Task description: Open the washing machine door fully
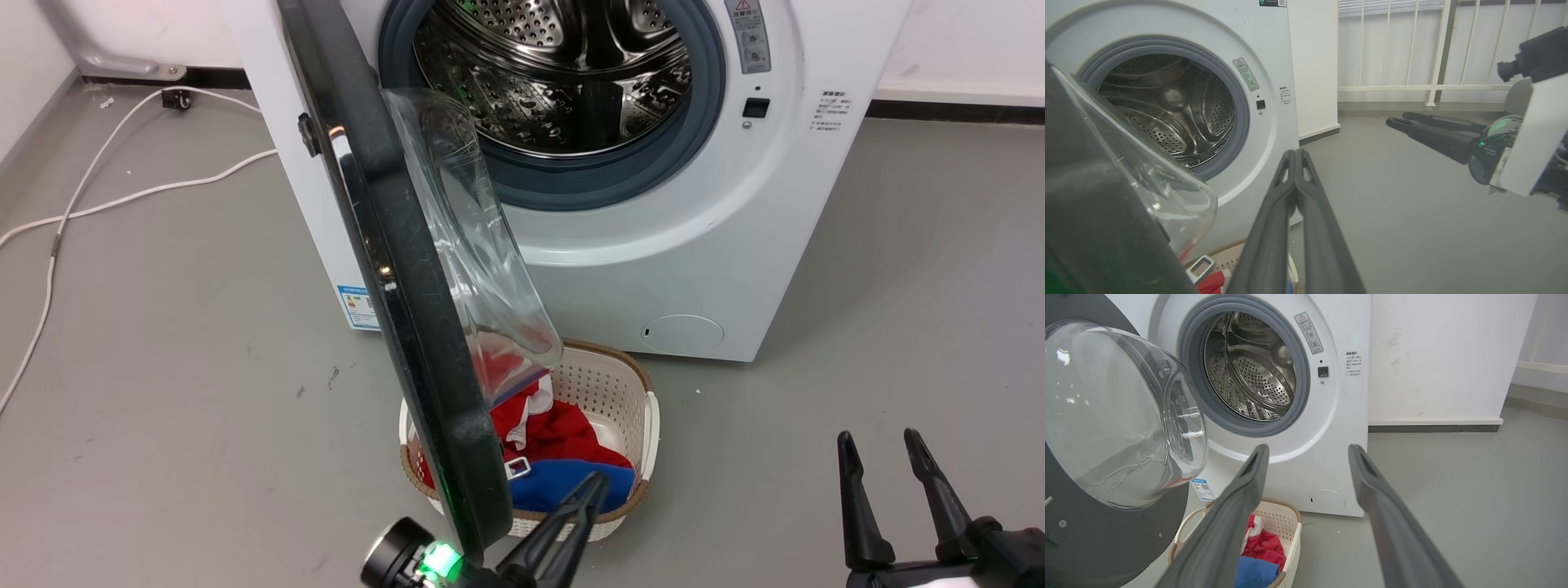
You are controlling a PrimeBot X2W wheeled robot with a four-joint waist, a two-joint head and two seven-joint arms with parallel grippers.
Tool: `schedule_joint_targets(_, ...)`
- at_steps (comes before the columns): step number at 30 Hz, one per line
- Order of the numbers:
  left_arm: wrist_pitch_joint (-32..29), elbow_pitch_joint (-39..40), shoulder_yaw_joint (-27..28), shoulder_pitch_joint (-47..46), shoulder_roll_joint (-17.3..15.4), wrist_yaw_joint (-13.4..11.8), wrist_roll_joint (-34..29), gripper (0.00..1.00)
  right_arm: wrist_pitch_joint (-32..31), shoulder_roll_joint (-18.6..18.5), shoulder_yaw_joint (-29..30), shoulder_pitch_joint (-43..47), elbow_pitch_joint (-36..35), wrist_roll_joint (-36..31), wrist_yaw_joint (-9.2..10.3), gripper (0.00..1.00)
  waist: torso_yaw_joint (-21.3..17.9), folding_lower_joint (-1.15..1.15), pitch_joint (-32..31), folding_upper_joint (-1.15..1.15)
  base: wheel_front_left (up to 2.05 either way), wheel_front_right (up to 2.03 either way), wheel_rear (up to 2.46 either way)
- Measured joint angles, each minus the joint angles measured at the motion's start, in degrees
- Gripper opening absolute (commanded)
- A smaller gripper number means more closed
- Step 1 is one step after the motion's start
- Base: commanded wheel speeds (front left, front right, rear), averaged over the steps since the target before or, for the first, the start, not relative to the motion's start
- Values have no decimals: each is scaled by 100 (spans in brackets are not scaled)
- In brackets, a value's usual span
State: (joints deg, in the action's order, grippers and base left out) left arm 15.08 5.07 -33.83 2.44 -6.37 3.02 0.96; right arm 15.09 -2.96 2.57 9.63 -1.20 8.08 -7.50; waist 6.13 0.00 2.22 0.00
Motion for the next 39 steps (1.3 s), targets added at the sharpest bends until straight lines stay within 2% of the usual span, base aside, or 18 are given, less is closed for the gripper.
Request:
schedule_joint_targets(10,-1,-533,458,35,-110,-143,140,0,-1,1,-5,-10,76,-9,0,100,106,0,18,0,0,0,0)
schedule_joint_targets(24,23,-430,955,388,-115,-381,235,0,0,1,-27,51,134,10,0,100,437,0,-32,0,0,0,0)
schedule_joint_targets(26,15,-396,1326,475,-204,-555,294,0,-1,1,-38,63,135,10,0,100,520,0,-32,0,0,0,0)
schedule_joint_targets(28,15,-353,1504,539,-261,-613,304,0,-1,1,-29,63,133,9,0,100,559,0,-31,0,0,0,0)
schedule_joint_targets(35,14,-211,2089,695,-428,-759,374,0,0,1,-21,76,132,2,0,100,673,0,-20,0,0,0,0)
schedule_joint_targets(39,14,-162,2481,685,-546,-761,445,0,0,1,-52,78,137,-2,0,100,720,0,-2,0,0,0,0)
